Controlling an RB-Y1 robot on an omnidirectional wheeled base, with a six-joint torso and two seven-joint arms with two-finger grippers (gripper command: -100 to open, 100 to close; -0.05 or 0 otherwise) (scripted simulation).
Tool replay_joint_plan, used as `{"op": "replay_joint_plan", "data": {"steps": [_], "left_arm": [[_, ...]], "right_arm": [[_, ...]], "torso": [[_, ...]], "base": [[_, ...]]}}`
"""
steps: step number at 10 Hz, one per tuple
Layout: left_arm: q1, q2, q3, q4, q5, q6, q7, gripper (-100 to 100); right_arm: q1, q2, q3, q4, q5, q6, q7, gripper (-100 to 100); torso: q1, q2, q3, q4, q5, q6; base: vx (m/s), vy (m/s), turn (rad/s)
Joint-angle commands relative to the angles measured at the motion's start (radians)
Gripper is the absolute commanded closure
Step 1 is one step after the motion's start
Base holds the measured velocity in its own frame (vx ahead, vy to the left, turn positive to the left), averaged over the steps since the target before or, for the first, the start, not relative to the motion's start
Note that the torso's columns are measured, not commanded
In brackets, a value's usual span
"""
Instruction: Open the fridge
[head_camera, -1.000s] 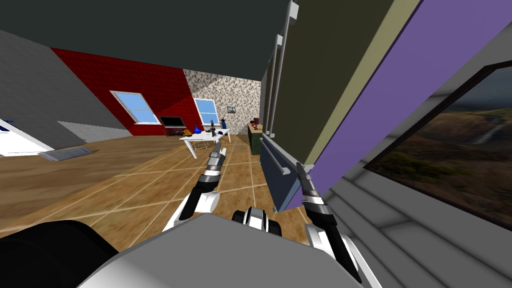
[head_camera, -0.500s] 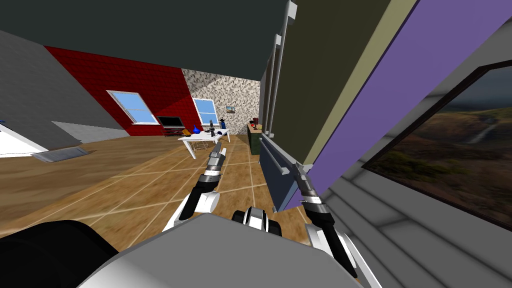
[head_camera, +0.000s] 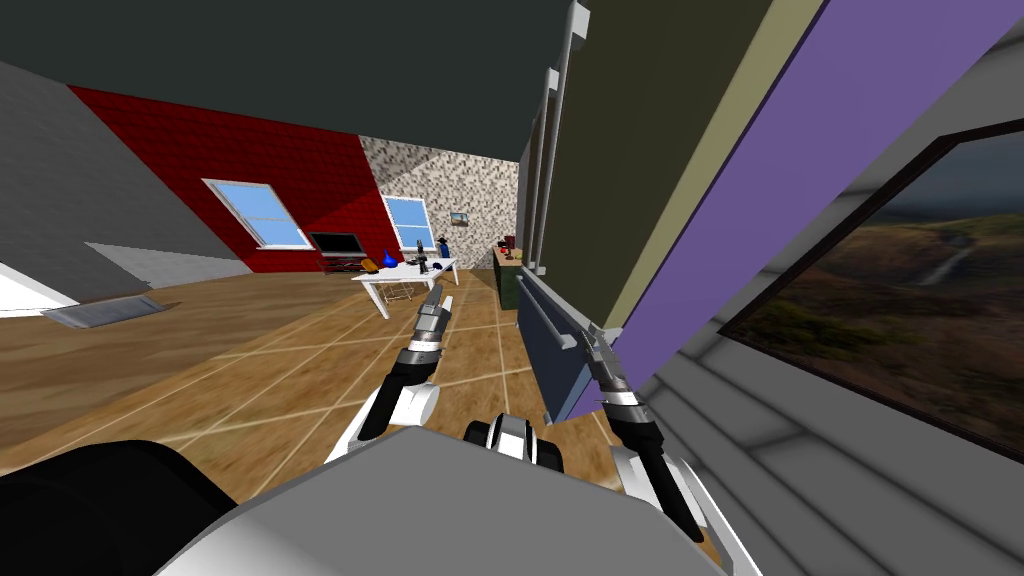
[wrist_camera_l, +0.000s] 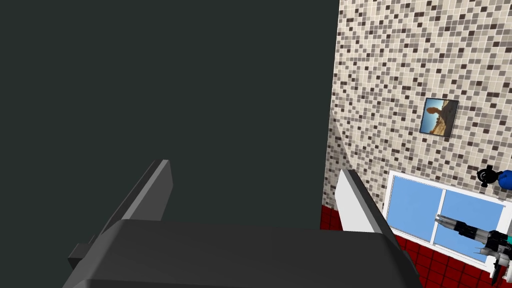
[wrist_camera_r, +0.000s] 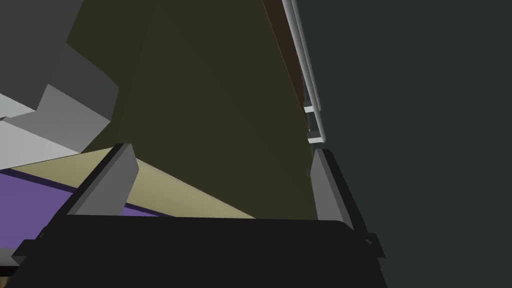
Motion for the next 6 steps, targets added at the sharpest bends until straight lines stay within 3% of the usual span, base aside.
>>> {"op": "replay_joint_plan", "data": {"steps": [1,6], "left_arm": [[0.000,0.000,0.000,0.000,0.000,0.000,0.000,0],[0.000,0.000,0.000,0.000,0.000,0.000,0.000,0]], "right_arm": [[-0.015,-0.012,-0.006,0.032,0.045,-0.011,0.077,-100],[-0.036,-0.022,-0.011,0.079,0.110,-0.027,0.219,-100]], "torso": [[0.000,0.000,0.000,0.000,0.000,0.000],[0.000,0.000,0.000,0.000,0.000,0.000]], "base": [[0.008,-0.010,-0.026],[0.006,-0.010,-0.020]]}}
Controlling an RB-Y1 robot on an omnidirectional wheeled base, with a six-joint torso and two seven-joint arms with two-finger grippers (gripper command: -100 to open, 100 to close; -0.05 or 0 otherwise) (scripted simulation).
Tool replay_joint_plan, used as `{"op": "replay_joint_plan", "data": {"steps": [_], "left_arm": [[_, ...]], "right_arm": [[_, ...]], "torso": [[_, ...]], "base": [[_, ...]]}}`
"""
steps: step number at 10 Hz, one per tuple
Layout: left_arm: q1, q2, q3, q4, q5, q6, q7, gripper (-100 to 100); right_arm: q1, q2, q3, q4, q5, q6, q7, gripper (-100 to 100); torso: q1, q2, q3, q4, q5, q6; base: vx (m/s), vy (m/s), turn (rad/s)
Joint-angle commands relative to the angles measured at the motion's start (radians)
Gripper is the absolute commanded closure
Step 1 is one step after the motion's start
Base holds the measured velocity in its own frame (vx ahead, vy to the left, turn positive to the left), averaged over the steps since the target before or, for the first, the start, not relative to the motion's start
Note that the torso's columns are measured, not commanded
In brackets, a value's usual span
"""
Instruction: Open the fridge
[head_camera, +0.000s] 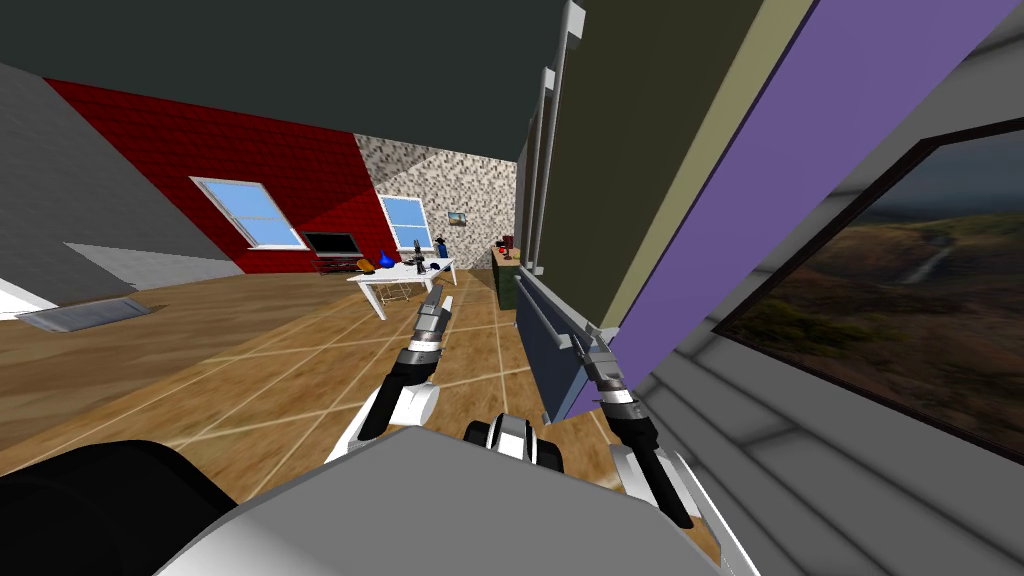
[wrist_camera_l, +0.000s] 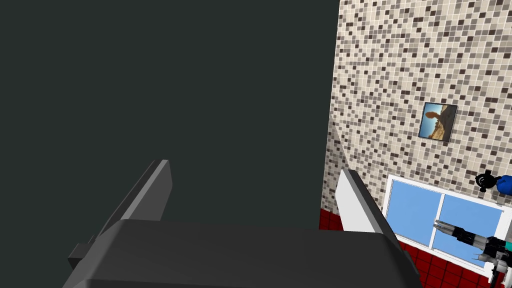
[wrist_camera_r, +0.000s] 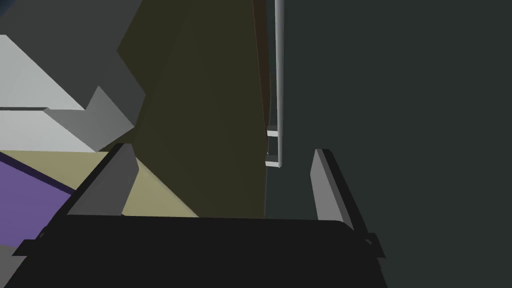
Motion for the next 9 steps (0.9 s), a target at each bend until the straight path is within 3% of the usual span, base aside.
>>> {"op": "replay_joint_plan", "data": {"steps": [1,9], "left_arm": [[0.000,0.000,0.000,0.000,0.000,0.000,0.000,0],[0.000,0.000,0.000,0.000,0.000,0.000,0.000,0]], "right_arm": [[-0.004,-0.002,-0.002,0.014,0.016,-0.007,0.058,-100],[-0.049,-0.013,-0.014,0.114,0.151,-0.040,0.289,-100]], "torso": [[0.000,0.000,0.000,0.000,0.000,0.000],[-0.001,-0.001,-0.001,0.000,0.000,0.000]], "base": [[0.000,0.000,0.000],[0.005,-0.007,-0.021]]}}
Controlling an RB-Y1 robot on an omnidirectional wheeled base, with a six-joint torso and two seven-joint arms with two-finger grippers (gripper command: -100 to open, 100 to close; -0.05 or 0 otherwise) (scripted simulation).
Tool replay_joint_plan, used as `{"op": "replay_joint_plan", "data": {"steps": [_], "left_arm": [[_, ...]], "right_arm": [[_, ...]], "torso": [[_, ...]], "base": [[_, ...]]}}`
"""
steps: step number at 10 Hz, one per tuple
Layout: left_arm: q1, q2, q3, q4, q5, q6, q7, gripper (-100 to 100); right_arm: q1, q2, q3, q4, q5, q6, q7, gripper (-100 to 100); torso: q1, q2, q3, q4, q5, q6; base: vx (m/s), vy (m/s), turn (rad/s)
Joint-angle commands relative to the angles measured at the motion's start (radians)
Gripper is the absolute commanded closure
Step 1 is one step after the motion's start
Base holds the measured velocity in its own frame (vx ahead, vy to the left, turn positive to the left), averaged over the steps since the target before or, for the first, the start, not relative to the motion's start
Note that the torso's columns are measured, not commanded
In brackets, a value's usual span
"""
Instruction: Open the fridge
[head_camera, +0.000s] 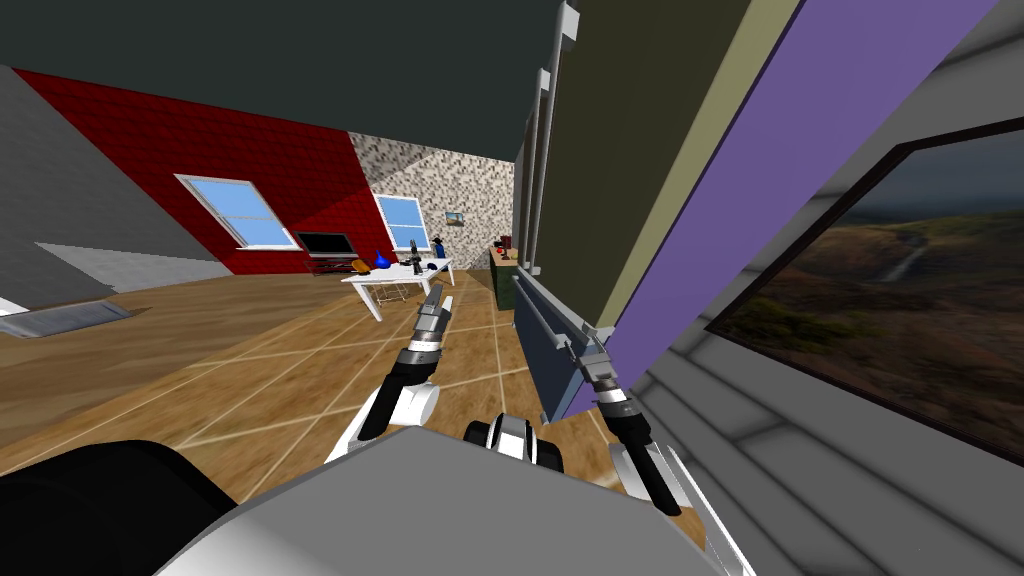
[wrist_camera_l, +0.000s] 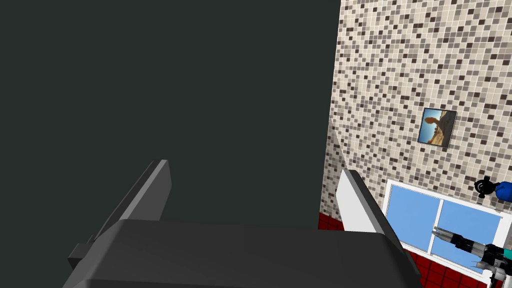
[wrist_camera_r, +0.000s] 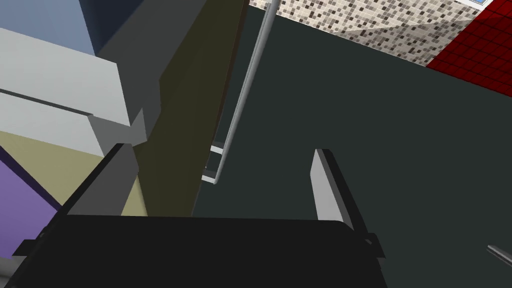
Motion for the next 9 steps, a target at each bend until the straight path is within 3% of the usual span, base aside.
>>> {"op": "replay_joint_plan", "data": {"steps": [1,2,6,9], "left_arm": [[0.000,0.000,0.000,0.000,0.000,0.000,0.000,0],[0.000,0.000,0.000,0.000,0.000,0.000,0.000,0],[0.000,0.000,0.000,0.000,0.000,0.000,0.000,0],[0.000,0.000,0.000,0.000,0.000,0.000,0.000,0]], "right_arm": [[-0.013,-0.002,-0.005,0.027,0.035,-0.007,0.074,-100],[-0.025,-0.003,-0.008,0.054,0.069,-0.015,0.102,-100],[-0.037,-0.003,-0.011,0.081,0.104,-0.023,0.204,-100],[-0.060,0.001,-0.017,0.136,0.172,-0.038,0.294,-100]], "torso": [[-0.001,-0.001,-0.001,-0.001,0.000,0.000],[-0.002,-0.002,-0.001,-0.001,-0.001,0.000],[-0.003,-0.005,-0.002,-0.003,-0.002,0.000],[-0.003,-0.007,-0.004,-0.004,-0.002,0.000]], "base": [[0.004,-0.005,-0.015],[0.007,-0.012,-0.036],[0.004,-0.009,-0.014],[0.007,-0.011,-0.030]]}}
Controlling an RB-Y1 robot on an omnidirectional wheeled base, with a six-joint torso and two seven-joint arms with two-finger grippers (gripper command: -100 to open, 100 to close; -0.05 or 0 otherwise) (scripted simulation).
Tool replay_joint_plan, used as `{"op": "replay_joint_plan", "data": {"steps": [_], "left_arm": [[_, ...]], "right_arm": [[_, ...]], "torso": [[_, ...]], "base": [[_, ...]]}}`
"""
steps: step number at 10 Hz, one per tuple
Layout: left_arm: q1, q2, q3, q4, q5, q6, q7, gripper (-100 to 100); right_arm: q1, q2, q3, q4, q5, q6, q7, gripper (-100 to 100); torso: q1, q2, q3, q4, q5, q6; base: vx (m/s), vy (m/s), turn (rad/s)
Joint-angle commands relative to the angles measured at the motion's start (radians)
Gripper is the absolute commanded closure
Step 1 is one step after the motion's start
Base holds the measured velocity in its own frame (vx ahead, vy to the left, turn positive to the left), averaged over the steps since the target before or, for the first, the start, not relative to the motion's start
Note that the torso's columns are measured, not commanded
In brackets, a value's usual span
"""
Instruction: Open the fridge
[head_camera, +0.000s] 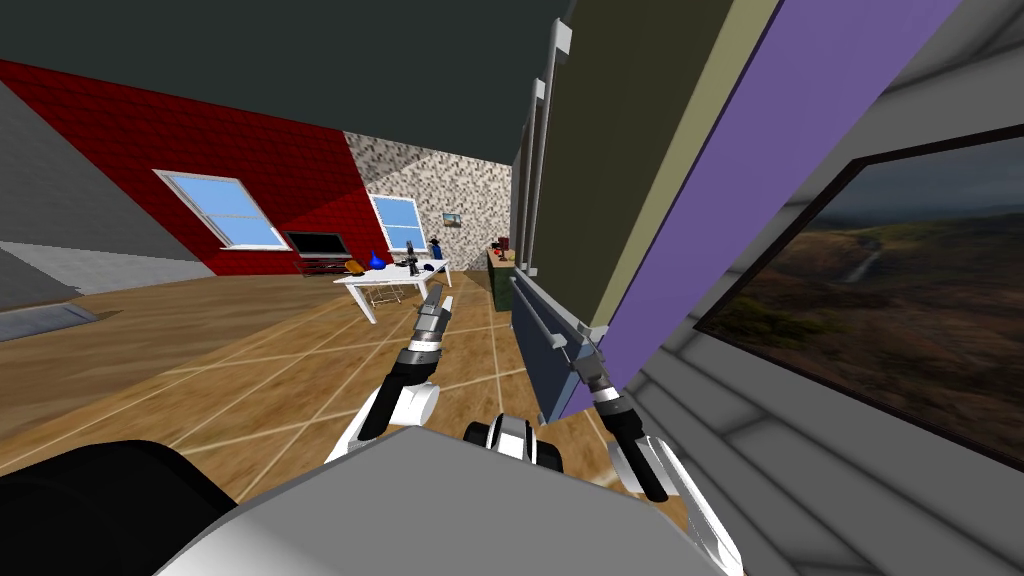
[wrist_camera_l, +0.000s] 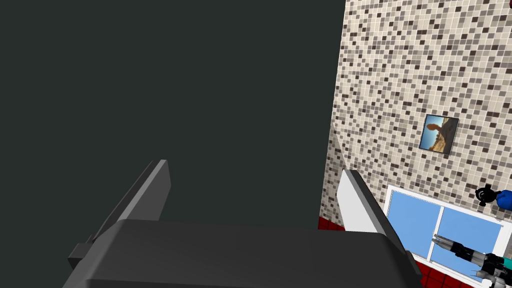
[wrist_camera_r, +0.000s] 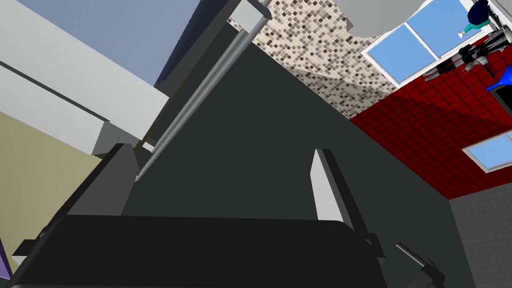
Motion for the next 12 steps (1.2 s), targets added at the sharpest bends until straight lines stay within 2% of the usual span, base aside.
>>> {"op": "replay_joint_plan", "data": {"steps": [1,2,3,4,5,6,7,9,12], "left_arm": [[0.000,0.000,0.000,0.000,0.000,0.000,0.000,0],[0.000,0.000,0.000,0.000,0.000,0.000,0.000,0],[0.000,0.000,0.000,0.000,0.000,0.000,0.000,0],[0.000,0.000,0.000,0.000,0.000,0.000,0.000,0],[0.000,0.000,0.000,0.000,0.000,0.000,0.000,0],[0.000,0.000,0.000,0.000,0.000,0.000,0.000,0],[0.000,0.000,0.000,0.000,0.000,0.000,0.000,0],[0.000,0.000,0.000,0.000,0.000,0.000,0.000,0],[0.000,0.000,0.000,0.000,0.000,0.000,0.000,0]], "right_arm": [[-0.013,0.000,-0.004,0.032,0.039,0.000,0.079,-100],[-0.013,0.000,-0.004,0.032,0.039,0.000,0.089,-100],[-0.025,0.003,-0.007,0.060,0.073,-0.008,0.128,-100],[-0.025,0.003,-0.007,0.060,0.073,-0.008,0.152,-100],[-0.036,0.007,-0.010,0.087,0.106,-0.015,0.186,-100],[-0.036,0.007,-0.010,0.087,0.106,-0.015,0.214,-100],[-0.047,0.012,-0.012,0.111,0.138,-0.023,0.239,-100],[-0.047,0.012,-0.012,0.114,0.138,-0.023,0.275,-100],[-0.069,0.026,-0.018,0.164,0.201,-0.037,0.368,-100]], "torso": [[-0.001,-0.002,-0.001,-0.001,0.000,0.000],[0.000,-0.002,-0.001,-0.001,0.000,0.000],[0.000,-0.002,-0.001,-0.001,0.000,0.000],[-0.001,-0.004,-0.002,-0.004,-0.002,-0.001],[-0.001,-0.005,-0.002,-0.004,-0.002,-0.001],[-0.002,-0.006,-0.003,-0.006,-0.003,-0.001],[-0.001,-0.006,-0.003,-0.006,-0.003,-0.001],[-0.001,-0.010,-0.005,-0.008,-0.003,-0.002],[0.000,-0.012,-0.006,-0.010,-0.003,-0.004]], "base": [[0.005,-0.008,-0.012],[0.000,0.000,0.000],[0.008,-0.011,-0.034],[0.006,-0.010,-0.014],[0.008,-0.013,-0.035],[0.008,-0.011,-0.014],[0.003,-0.013,-0.043],[0.001,-0.005,-0.003],[0.006,-0.011,-0.031]]}}
